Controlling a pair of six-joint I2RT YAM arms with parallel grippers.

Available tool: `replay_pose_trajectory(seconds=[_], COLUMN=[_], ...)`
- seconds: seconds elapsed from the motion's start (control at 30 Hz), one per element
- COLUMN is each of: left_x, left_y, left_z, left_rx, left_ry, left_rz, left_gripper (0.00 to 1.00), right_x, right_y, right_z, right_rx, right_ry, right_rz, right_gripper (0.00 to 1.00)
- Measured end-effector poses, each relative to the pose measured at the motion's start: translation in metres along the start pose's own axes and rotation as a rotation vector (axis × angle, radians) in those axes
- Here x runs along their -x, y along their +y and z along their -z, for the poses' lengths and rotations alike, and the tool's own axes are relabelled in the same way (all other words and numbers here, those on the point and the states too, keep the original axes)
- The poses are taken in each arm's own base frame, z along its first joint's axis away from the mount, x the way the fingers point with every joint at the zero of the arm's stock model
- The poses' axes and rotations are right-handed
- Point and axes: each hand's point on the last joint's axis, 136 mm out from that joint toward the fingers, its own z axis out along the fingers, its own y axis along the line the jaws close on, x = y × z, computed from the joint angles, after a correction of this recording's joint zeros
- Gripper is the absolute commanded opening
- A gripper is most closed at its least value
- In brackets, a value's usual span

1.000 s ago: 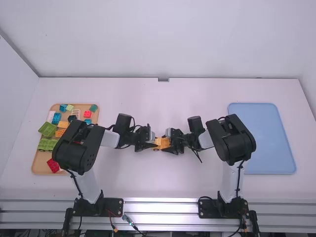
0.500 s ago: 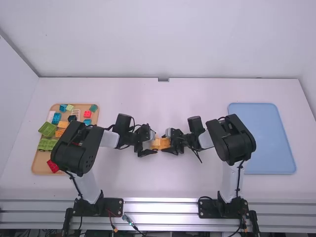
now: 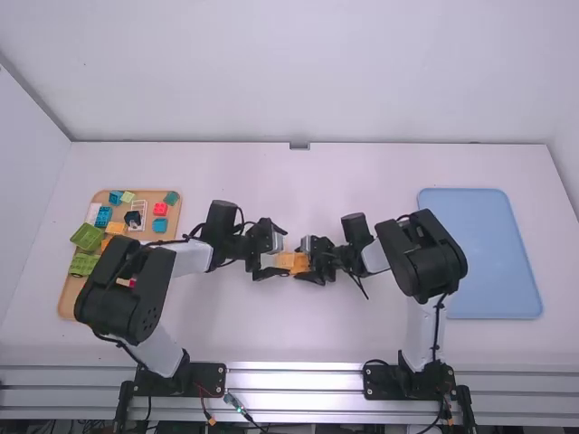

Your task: Assemble lego blocks to make yellow taxi

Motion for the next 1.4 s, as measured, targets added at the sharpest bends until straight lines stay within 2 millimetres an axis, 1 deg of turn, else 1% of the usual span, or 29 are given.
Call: replay_pose_trajectory(seconds=[0.03, 0.07, 0.1, 0.13, 0.17, 0.2, 0.23, 0.3, 0.33, 0.37, 0.4, 0.43, 0.47, 0.5, 0.57, 0.67, 1.03, 1.4], left_x=[0.0, -0.001, -0.001, -0.001, -0.001, -0.001, -0.001, -0.001, -0.002, -0.004, -0.006, -0.011, -0.012, -0.016, -0.022, -0.026, -0.03, -0.033], left_y=[0.0, -0.001, -0.001, -0.001, -0.001, -0.001, -0.001, 0.0, 0.0, 0.0, -0.001, -0.001, -0.001, -0.002, -0.002, -0.005, -0.016, -0.015], left_z=[0.0, 0.0, 0.0, 0.0, 0.0, 0.0, 0.0, 0.0, -0.001, -0.001, -0.003, -0.005, -0.006, -0.008, -0.011, -0.013, -0.012, -0.013], left_rx=[0.0, -0.002, -0.002, -0.003, -0.003, -0.003, -0.003, 0.0, 0.0, -0.001, -0.004, -0.007, -0.009, -0.012, -0.016, -0.026, -0.067, -0.068], left_ry=[0.001, 0.002, 0.003, 0.004, 0.004, 0.003, 0.003, 0.001, 0.004, 0.007, 0.01, 0.012, 0.013, 0.015, 0.018, 0.022, 0.036, 0.055], left_rz=[0.001, 0.004, 0.005, 0.006, 0.01, 0.008, 0.009, 0.004, 0.007, 0.012, 0.016, 0.022, 0.023, 0.031, 0.039, 0.05, 0.105, 0.09], left_gripper=[0.99, 0.99, 0.99, 0.96, 0.89, 0.84, 0.82, 0.67, 0.53, 0.5, 0.37, 0.27, 0.24, 0.14, 0.02, 0.02, 0.02, 0.02], right_x=[0.0, -0.001, -0.001, -0.001, -0.001, -0.001, -0.001, -0.001, -0.001, -0.001, -0.001, -0.001, -0.001, -0.001, -0.001, -0.001, -0.001, -0.001], right_y=[0.001, 0.002, 0.002, 0.002, 0.003, 0.003, 0.003, 0.003, 0.003, 0.003, 0.003, 0.003, 0.003, 0.003, 0.003, 0.003, 0.003, 0.002], right_z=[-0.001, -0.003, -0.004, -0.006, -0.006, -0.007, -0.007, -0.008, -0.008, -0.008, -0.008, -0.008, -0.008, -0.008, -0.008, -0.008, -0.008, -0.008], right_rx=[0.0, 0.002, 0.001, 0.001, 0.002, 0.002, 0.002, 0.002, 0.003, 0.002, 0.002, 0.002, 0.002, 0.002, 0.002, 0.002, 0.0, -0.002], right_ry=[0.006, 0.014, 0.015, 0.024, 0.026, 0.027, 0.027, 0.027, 0.027, 0.027, 0.027, 0.028, 0.027, 0.027, 0.028, 0.027, 0.028, 0.028], right_rz=[0.002, 0.005, 0.007, 0.008, 0.01, 0.006, 0.004, 0.0, -0.003, -0.003, -0.003, -0.004, -0.003, -0.003, -0.004, -0.003, -0.005, -0.008], right_gripper=[0.7, 0.65, 0.64, 0.61, 0.6, 0.55, 0.55, 0.54, 0.54, 0.54, 0.54, 0.55, 0.55, 0.55, 0.56, 0.56, 0.56, 0.56])
